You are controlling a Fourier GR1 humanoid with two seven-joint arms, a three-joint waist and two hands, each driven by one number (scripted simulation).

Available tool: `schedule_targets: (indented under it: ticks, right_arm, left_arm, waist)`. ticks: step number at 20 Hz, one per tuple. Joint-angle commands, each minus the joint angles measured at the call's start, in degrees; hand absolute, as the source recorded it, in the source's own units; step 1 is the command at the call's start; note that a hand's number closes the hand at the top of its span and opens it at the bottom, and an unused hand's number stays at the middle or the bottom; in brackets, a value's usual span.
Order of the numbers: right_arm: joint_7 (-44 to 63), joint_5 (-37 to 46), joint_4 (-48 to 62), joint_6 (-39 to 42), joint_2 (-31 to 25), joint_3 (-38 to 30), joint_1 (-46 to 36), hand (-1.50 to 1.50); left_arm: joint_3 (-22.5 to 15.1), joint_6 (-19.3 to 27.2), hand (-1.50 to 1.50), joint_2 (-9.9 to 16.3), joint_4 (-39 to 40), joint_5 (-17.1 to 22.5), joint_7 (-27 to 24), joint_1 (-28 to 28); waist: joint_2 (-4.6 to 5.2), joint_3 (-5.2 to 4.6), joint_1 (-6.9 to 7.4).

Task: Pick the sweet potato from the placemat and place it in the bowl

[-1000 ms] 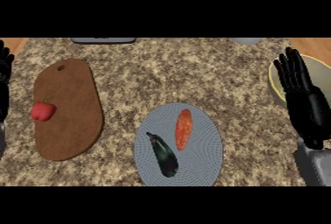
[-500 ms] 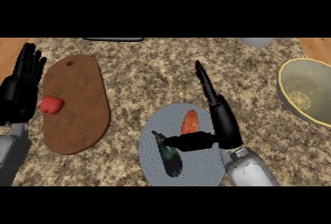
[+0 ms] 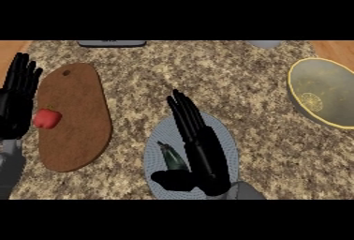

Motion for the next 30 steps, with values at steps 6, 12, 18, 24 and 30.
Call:
schedule_targets:
  ticks: [6, 12, 18, 24, 30]
  right_arm:
    - [30.7, 5.8, -13.2, 28.4, -7.3, -0.3, -4.8, -1.5]
    - [45.4, -5.1, -18.2, 48.0, -4.6, -0.7, -10.1, -1.5]
    - [52.6, -12.3, -20.4, 56.1, -4.3, -4.0, -11.1, -1.5]
    - [48.1, -11.3, -14.8, 55.5, -5.1, -6.0, -10.9, -1.5]
    - [40.9, -7.7, -10.6, 54.3, -6.2, -5.5, -5.5, -1.5]
  left_arm:
    - [0.6, 0.7, 0.0, 0.0, -2.3, 0.2, 2.0, 0.2]
    - [1.1, -1.2, 0.0, -0.7, -1.1, 0.6, 0.5, 1.0]
    - [1.0, 0.0, 0.0, -0.6, -3.6, -0.8, 3.2, -0.2]
    - [3.5, -3.9, 0.0, -0.6, -2.9, 0.7, 0.8, 3.0]
    - [3.0, -1.3, 0.0, -2.0, 0.1, -3.0, 3.8, -3.1]
  waist:
    - [-0.18, -0.03, -1.04]
    - [0.52, 0.02, 0.25]
    - [0.59, 0.12, 0.25]
    - [0.69, 0.13, 0.76]
    - [0.78, 0.18, 0.29]
